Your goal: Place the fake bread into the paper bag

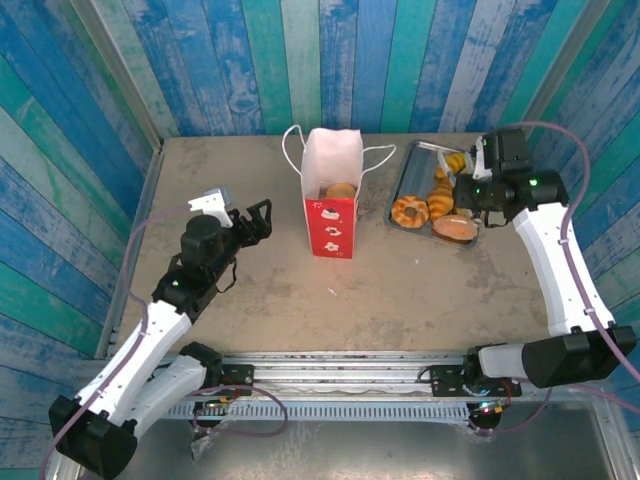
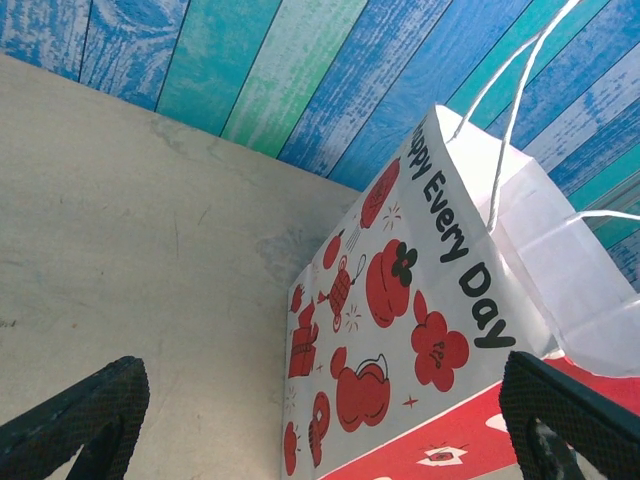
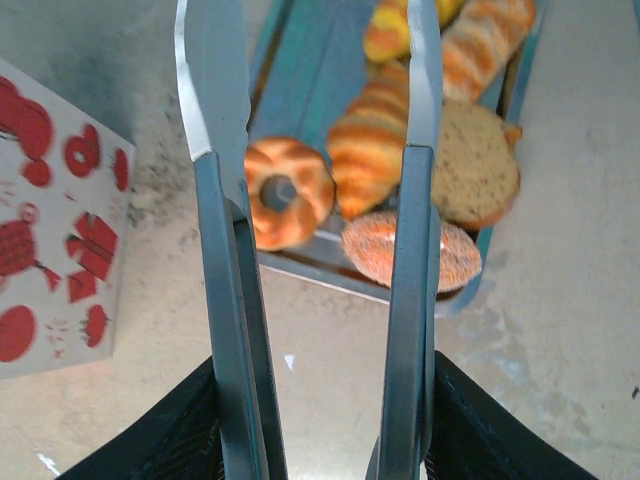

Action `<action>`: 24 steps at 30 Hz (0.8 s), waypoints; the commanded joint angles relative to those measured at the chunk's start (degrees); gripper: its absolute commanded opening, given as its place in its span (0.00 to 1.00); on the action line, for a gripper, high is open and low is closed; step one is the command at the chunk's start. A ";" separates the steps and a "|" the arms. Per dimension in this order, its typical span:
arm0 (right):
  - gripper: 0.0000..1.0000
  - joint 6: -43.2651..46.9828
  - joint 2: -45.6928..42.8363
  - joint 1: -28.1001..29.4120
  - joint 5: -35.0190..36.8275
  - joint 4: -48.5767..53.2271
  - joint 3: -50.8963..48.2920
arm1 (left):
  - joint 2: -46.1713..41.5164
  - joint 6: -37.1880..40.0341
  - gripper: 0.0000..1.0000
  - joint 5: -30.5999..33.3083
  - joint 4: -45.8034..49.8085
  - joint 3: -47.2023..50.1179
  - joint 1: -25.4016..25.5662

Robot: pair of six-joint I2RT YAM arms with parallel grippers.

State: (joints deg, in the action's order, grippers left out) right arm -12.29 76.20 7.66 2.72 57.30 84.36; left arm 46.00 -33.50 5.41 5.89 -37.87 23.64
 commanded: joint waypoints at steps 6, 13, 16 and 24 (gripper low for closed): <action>0.50 0.55 4.98 -2.36 1.48 -3.32 -0.82 | 1.60 -0.87 0.94 -1.81 -4.12 1.10 0.00; 0.50 2.19 12.45 -4.40 3.63 -3.68 4.12 | 2.64 -0.23 0.94 -1.48 -4.33 1.31 0.00; 0.51 2.84 16.75 -4.91 4.42 -3.63 6.90 | 2.73 -0.26 0.94 -1.63 -4.31 1.28 0.04; 0.51 2.23 30.03 -5.28 -2.52 -4.03 16.53 | 3.89 0.45 0.94 -1.77 -2.84 -0.52 0.00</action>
State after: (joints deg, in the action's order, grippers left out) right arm -10.02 103.33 2.57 3.20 54.15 97.89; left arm 49.06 -34.24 4.16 3.01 -37.08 23.64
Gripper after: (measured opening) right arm 0.507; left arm 0.943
